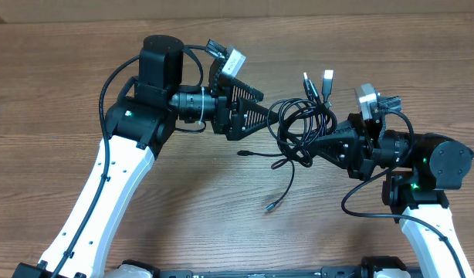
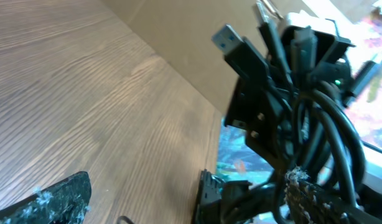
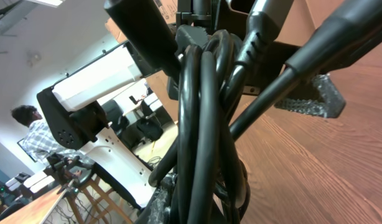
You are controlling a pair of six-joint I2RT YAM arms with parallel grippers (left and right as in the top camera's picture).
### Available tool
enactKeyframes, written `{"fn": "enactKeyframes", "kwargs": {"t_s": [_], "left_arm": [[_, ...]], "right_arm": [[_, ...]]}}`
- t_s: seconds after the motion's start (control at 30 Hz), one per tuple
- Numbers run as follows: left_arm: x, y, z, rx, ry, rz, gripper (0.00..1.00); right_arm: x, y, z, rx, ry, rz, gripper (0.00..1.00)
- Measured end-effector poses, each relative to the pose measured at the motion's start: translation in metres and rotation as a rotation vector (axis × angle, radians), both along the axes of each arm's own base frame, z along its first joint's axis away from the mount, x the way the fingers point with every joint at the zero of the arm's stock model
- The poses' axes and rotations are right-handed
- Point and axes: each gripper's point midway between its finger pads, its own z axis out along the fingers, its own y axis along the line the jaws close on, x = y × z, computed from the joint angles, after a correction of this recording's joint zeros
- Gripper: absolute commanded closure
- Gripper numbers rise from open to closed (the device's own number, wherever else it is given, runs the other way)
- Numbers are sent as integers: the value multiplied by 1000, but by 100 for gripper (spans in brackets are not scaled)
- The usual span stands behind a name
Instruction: Untangle cables
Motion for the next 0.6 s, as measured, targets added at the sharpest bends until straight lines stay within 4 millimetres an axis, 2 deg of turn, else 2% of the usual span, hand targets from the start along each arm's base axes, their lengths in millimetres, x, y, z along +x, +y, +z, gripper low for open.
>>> {"fn": "enactKeyframes", "kwargs": {"t_s": [0.17,0.37,0.6], "left_arm": [[-11,-4,0,-9,15,-49,0],[-23,-18,-9,29,40,-68,0],[-11,-15,-23,100,57,21,7]], "right_arm": [[1,0,1,5,0,-8,96],[1,0,2,6,-9,-11,96],[2,0,2,8,-8,-15,96]]}}
